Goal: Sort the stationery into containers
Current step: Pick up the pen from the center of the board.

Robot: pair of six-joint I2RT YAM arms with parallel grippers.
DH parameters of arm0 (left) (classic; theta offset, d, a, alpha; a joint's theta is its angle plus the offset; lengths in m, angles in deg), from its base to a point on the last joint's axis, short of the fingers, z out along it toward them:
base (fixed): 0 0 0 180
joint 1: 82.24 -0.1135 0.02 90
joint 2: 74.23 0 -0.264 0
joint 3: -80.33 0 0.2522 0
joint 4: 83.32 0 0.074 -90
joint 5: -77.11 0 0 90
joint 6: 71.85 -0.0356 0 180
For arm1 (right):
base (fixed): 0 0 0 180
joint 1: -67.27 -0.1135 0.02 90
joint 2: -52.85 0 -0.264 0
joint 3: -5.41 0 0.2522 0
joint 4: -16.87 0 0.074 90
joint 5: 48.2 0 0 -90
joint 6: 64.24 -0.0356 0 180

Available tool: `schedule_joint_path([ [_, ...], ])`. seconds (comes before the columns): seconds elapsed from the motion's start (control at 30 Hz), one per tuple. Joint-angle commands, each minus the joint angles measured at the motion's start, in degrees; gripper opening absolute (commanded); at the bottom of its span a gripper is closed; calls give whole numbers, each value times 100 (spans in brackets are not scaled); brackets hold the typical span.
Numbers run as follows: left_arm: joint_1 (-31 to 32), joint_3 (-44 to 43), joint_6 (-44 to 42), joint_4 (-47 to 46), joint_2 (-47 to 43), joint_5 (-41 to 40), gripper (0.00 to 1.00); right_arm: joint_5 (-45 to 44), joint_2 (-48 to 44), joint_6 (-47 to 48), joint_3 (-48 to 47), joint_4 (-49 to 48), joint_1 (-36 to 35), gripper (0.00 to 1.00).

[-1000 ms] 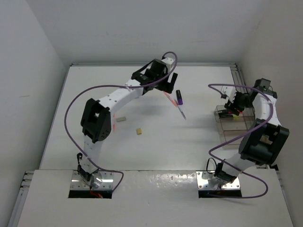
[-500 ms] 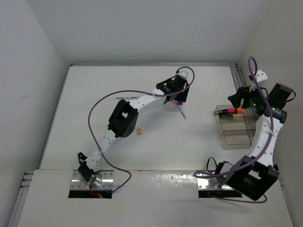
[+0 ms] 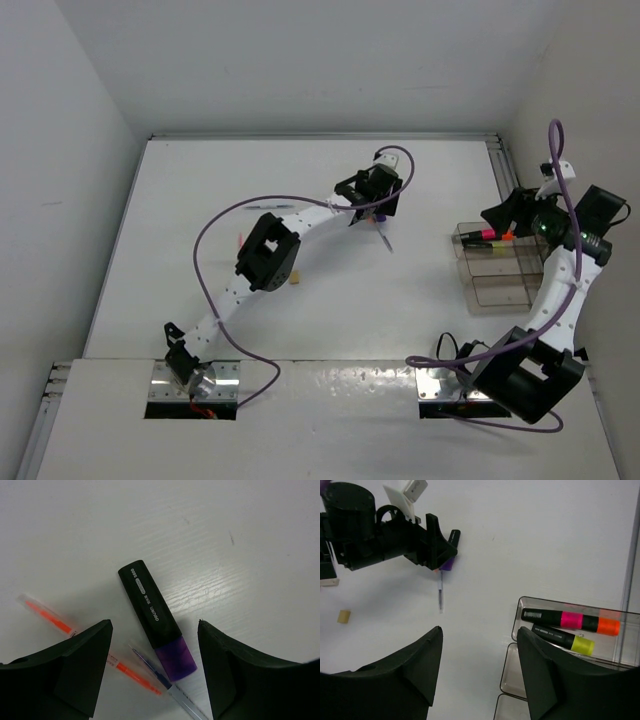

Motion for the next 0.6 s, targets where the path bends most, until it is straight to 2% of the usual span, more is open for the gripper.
schedule_joint_path([
  [0.0, 100, -221, -12, -341, 103, -103, 75, 266, 7, -154, -295, 37, 73, 61],
  [0.3, 135, -186, -109, -368, 279, -94, 69, 301, 95, -207, -418, 90, 135, 61],
  [0.57, 275, 34, -214, -140, 279, -77, 57, 301, 139, -259, -427, 72, 144, 61],
])
